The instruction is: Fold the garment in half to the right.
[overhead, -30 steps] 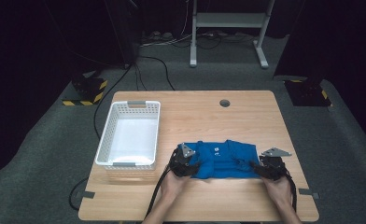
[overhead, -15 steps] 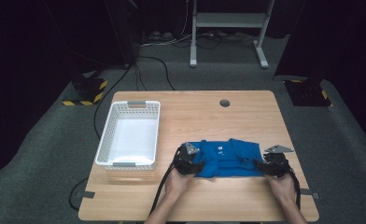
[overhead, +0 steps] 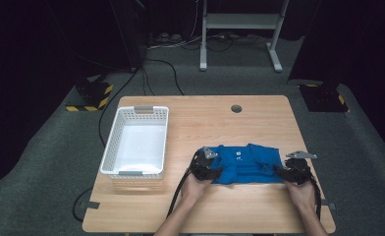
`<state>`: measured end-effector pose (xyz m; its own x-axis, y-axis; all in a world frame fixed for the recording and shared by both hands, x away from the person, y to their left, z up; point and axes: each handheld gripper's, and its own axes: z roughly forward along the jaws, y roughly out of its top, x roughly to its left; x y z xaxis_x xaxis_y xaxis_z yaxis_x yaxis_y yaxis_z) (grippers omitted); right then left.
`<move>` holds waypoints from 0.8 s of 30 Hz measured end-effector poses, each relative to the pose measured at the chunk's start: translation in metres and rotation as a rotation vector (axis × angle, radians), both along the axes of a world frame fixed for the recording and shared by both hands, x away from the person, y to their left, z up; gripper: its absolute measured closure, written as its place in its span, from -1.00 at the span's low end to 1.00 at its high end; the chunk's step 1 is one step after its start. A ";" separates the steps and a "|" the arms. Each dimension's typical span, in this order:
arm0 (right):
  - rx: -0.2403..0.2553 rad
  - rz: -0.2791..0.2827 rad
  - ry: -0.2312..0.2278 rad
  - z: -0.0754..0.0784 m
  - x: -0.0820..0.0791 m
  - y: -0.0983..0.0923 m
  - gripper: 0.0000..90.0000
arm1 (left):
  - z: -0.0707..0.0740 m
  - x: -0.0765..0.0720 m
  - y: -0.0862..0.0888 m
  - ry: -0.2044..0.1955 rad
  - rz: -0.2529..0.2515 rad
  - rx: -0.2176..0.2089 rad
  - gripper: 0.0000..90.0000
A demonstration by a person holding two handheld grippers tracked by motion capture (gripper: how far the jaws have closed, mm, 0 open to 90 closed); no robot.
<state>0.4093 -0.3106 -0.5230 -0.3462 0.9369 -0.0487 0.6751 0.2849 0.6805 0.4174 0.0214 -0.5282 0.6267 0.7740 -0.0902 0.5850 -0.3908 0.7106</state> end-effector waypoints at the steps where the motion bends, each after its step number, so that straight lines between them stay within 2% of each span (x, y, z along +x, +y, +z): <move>1: 0.000 0.000 0.000 0.000 0.000 0.000 0.04 | 0.000 0.000 0.000 0.000 0.000 0.000 -0.07; 8: -0.049 -0.041 0.002 0.003 0.011 -0.007 0.03 | 0.001 0.014 -0.015 0.009 -0.016 0.006 -0.10; 11: -0.036 -0.054 0.002 0.003 0.014 -0.010 0.03 | 0.000 0.020 -0.016 0.012 -0.010 -0.013 -0.13; 14: -0.029 -0.059 -0.002 0.002 0.015 -0.012 0.03 | 0.001 0.023 -0.017 0.016 -0.010 -0.013 -0.17; 18: 0.010 -0.076 0.000 0.004 0.015 -0.014 0.04 | 0.004 0.022 -0.016 0.022 -0.022 -0.008 -0.27; 21: 0.050 -0.070 -0.032 0.011 0.009 -0.014 0.05 | 0.011 0.020 -0.006 0.021 -0.010 -0.047 -0.31; 22: 0.074 -0.057 -0.048 0.017 0.007 -0.013 0.05 | 0.016 0.018 -0.002 0.009 -0.002 -0.061 -0.32; 24: 0.077 -0.048 -0.058 0.020 0.006 -0.011 0.06 | 0.019 0.017 0.001 0.000 0.002 -0.067 -0.32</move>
